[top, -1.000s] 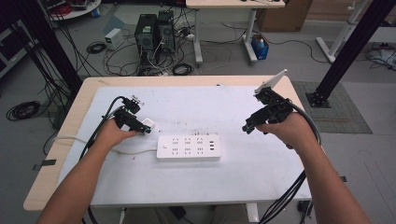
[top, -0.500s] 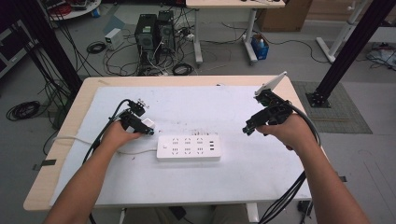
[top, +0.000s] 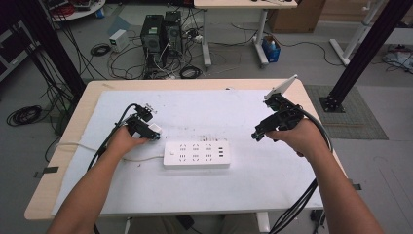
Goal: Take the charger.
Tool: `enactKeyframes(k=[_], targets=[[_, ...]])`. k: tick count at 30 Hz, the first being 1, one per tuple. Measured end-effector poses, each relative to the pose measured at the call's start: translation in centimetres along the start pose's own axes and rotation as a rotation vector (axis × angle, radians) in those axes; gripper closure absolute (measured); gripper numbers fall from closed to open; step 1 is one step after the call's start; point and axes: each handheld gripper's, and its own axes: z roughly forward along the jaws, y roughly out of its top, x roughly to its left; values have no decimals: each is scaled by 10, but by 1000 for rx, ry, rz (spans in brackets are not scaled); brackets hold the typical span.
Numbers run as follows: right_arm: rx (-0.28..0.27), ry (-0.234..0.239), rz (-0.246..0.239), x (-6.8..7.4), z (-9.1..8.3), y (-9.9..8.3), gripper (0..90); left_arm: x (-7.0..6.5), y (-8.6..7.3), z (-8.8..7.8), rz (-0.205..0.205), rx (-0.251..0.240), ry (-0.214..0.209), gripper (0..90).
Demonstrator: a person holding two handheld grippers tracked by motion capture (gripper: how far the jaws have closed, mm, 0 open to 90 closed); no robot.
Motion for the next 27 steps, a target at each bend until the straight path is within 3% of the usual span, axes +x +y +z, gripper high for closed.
enactKeyframes(k=[4,11,14,16,23,25,27], targets=[[-3,0,3,-1,1,-1,128,0,0,-2,11,2,10,426],[1,4,-4,0,0,0,128,2,0,-17,-12,-27,-12,426],[-1,6,-4,1,1,1,127,2,0,-33,-23,-32,-33,426],[0,8,-5,1,1,1,127,2,0,-37,-26,-31,-32,426],[-6,16,-24,7,2,5,128,-4,7,-77,-8,-57,-8,426],[-6,17,-26,8,1,5,128,-4,7,-77,-8,-57,-8,426],[-6,18,-27,10,1,7,128,-7,12,-94,1,-69,-10,426]])
